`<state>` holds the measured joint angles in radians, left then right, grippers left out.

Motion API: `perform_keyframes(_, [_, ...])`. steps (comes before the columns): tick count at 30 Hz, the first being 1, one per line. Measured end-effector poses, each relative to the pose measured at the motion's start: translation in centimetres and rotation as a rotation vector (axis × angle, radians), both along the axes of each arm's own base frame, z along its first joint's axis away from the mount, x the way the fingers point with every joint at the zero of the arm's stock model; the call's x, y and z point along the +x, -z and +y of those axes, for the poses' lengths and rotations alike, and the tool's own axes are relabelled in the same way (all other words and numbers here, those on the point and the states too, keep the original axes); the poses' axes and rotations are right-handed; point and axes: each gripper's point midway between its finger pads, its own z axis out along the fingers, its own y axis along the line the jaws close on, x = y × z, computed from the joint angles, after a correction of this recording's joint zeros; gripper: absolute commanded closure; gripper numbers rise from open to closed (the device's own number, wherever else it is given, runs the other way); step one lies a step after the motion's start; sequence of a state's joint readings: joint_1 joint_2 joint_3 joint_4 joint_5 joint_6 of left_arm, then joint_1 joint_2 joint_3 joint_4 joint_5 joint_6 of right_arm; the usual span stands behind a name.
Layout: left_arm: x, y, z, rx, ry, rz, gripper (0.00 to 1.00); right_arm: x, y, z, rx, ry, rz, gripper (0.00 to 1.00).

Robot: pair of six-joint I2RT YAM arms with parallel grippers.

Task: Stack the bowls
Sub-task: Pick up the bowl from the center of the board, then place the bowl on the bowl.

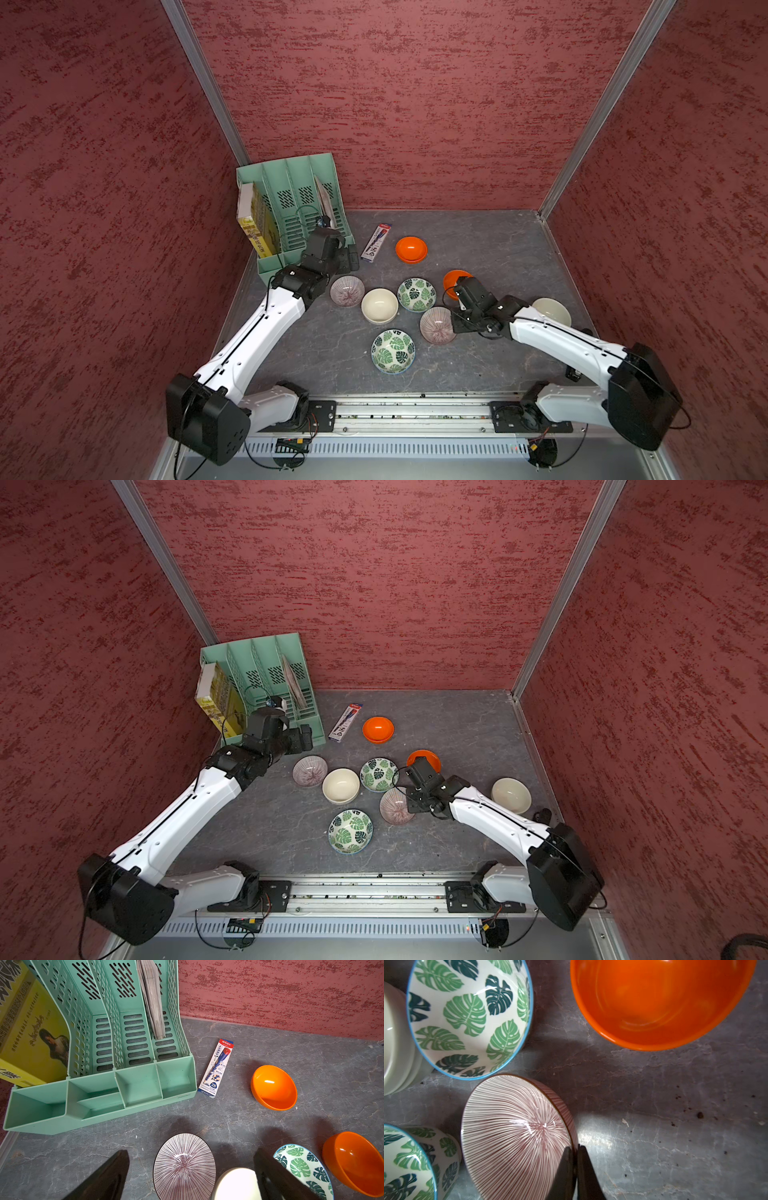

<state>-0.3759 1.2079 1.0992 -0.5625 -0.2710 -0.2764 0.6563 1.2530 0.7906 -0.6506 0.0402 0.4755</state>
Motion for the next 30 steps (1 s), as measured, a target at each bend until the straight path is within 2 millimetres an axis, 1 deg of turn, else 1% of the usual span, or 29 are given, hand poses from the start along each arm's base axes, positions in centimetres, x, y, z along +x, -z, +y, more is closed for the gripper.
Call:
perform_keyframes(2, [-0.1,0.1,0.0,0.000,-0.003,0.006,0.03,-0.4,-1.3,-0.1,0.010,-0.013,-0.006,1.00])
perform_keyframes(4, [-0.2,0.2,0.1,-0.003,-0.007,0.016,0.01,-0.4,-3.1,0.1,0.035,-0.026,-0.029,1.00])
perform_keyframes(7, [0.0,0.6,0.5,-0.019,-0.030,0.033,0.00,0.2,-6.6,1.1,0.093,-0.056,-0.083,1.00])
perform_keyframes(9, [0.2,1.1,1.2,-0.037,-0.062,0.056,0.00,1.0,-8.8,2.2,0.133,-0.077,-0.120,1.00])
perform_keyframes(12, [0.5,1.9,3.3,-0.089,-0.140,0.093,0.00,2.5,-11.3,4.2,0.188,-0.118,-0.153,1.00])
perform_keyframes(14, [0.6,2.1,5.0,-0.130,-0.207,0.103,0.00,3.6,-12.2,6.1,0.219,-0.153,-0.160,1.00])
perform_keyframes(16, [0.6,2.1,6.6,-0.168,-0.270,0.102,0.00,5.0,-12.7,8.3,0.242,-0.190,-0.160,1.00])
perform_keyframes(18, [0.6,2.0,7.9,-0.197,-0.321,0.099,0.00,6.6,-12.8,11.0,0.259,-0.230,-0.156,1.00])
perform_keyframes(20, [0.3,1.9,8.5,-0.217,-0.350,0.100,0.00,8.2,-12.3,14.0,0.274,-0.274,-0.150,1.00])
perform_keyframes(23, [0.1,2.0,8.8,-0.237,-0.368,0.109,0.00,10.0,-10.9,18.4,0.290,-0.339,-0.134,1.00])
perform_keyframes(25, [-0.1,2.1,8.9,-0.242,-0.373,0.116,0.00,10.6,-9.7,20.7,0.294,-0.375,-0.118,1.00])
perform_keyframes(27, [-0.3,2.2,9.1,-0.243,-0.380,0.119,0.00,11.0,-8.5,22.4,0.298,-0.400,-0.100,1.00])
perform_keyframes(30, [-0.5,2.1,9.4,-0.246,-0.391,0.116,0.00,11.3,-6.9,24.2,0.305,-0.423,-0.075,1.00])
